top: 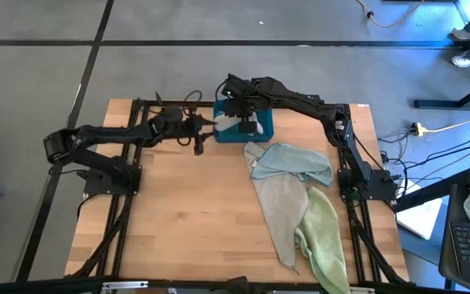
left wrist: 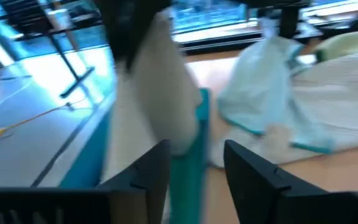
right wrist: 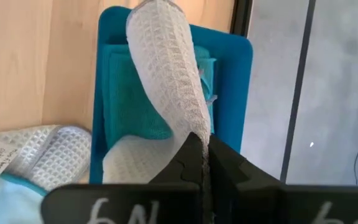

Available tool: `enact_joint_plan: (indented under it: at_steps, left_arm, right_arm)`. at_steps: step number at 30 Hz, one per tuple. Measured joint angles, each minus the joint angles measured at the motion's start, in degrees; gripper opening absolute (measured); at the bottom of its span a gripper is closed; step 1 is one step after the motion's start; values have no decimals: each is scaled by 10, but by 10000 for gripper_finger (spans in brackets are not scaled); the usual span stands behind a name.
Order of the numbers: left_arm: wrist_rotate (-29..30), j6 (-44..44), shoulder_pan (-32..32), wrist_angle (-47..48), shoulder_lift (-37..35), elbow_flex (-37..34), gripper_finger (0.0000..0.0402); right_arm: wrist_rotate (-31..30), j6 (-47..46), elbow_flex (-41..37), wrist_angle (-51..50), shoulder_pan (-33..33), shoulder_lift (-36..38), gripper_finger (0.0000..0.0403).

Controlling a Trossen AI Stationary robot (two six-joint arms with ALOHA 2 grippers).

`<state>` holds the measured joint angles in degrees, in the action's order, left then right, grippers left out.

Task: Fold microfiber towels
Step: Put the left folded gray towel into the blue bin

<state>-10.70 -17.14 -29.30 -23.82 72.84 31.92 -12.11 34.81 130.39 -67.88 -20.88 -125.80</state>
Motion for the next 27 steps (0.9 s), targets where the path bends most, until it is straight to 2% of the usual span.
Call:
enact_joint_plan:
  at_steps: [4,7,9,13,16,24,27]
  left_arm:
    - [-17,-12,-40,-42,30,5,182]
    - [-71,6,-61,-40,60,25,196]
    - [-84,12,-64,-35,89,42,199]
    - [-35,-13,-63,-12,140,71,199]
    - [-24,-13,-67,-12,158,85,200]
    - [-5,-37,-77,-15,137,94,196]
    - [-1,-45,-86,-18,128,94,180]
  right_arm:
    - [17,1,0,10,5,0,8]
    - [22,1,0,18,14,0,8]
    - [23,0,0,22,19,0,8]
    - [22,-1,0,25,26,0,8]
    - [15,-5,0,19,28,0,8]
    - [14,-15,0,-14,16,0,8]
    - [12,-15,0,-15,3,0,8]
